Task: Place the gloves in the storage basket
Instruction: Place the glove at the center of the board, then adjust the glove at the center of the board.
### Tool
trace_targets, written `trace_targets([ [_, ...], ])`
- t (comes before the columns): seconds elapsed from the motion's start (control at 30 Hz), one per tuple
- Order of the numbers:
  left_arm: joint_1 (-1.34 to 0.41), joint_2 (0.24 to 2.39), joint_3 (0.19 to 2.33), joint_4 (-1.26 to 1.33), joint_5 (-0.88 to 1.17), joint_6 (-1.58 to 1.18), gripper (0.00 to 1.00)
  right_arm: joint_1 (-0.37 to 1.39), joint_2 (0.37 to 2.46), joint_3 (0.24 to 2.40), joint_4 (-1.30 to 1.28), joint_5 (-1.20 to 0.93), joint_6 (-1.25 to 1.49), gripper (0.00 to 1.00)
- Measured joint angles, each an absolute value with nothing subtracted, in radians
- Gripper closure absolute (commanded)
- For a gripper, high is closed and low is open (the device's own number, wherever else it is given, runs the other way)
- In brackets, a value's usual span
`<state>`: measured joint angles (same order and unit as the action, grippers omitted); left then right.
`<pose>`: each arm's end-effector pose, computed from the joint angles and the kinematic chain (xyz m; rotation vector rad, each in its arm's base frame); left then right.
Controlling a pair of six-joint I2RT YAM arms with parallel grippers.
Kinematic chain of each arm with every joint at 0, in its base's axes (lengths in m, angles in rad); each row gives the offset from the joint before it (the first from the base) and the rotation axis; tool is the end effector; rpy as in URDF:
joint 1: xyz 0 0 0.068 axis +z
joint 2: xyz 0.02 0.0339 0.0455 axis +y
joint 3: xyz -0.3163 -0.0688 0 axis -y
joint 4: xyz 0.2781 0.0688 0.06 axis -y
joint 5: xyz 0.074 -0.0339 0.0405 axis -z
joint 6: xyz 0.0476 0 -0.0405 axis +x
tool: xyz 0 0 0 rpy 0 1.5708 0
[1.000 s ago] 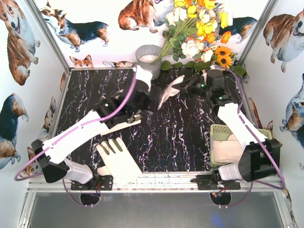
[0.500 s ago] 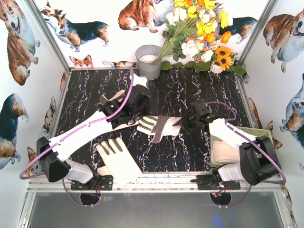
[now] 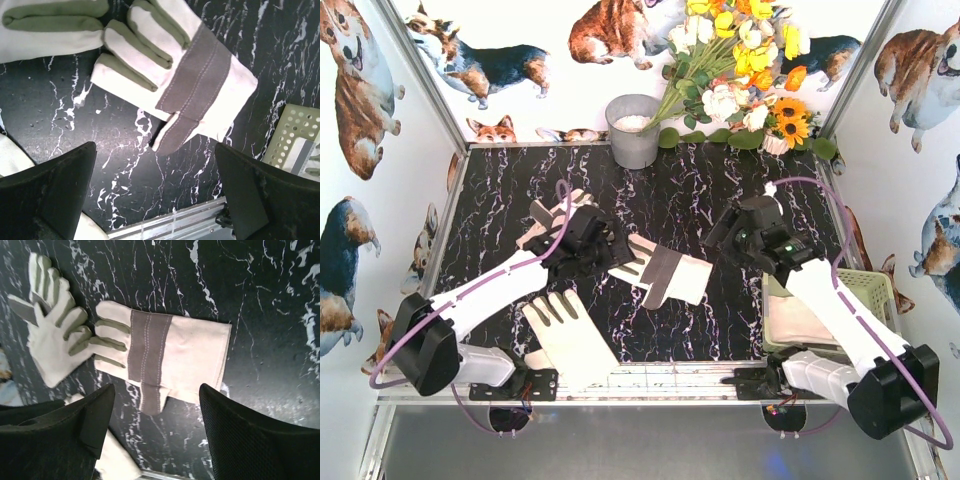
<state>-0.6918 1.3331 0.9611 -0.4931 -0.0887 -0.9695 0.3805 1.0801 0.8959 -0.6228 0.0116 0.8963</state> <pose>0.2377 -0.1914 0.2833 -0.3918 2.5046 -0.6134 0.2225 0.0884 0.3127 0.6330 2.3773 0.5773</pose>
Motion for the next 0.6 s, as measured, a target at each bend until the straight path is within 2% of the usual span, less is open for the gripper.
trace_targets([
  [0.2,-0.626,1.353,0.866,-0.402,0.025,-1.023,0.16,0.373,1.222,0.947,-0.609,-0.093,0.657,0.35],
  [0.27,-0.624,1.388,0.856,-0.368,0.063,-1.037,0.20,0.372,1.303,0.982,-0.611,-0.140,0.592,0.40],
  [0.5,-0.624,1.511,0.857,-0.306,0.120,-1.056,0.23,0.357,1.543,1.118,-0.612,-0.316,0.442,0.52],
  [0.6,-0.624,1.565,0.867,-0.295,0.137,-1.061,0.23,0.347,1.663,1.213,-0.614,-0.395,0.412,0.53],
])
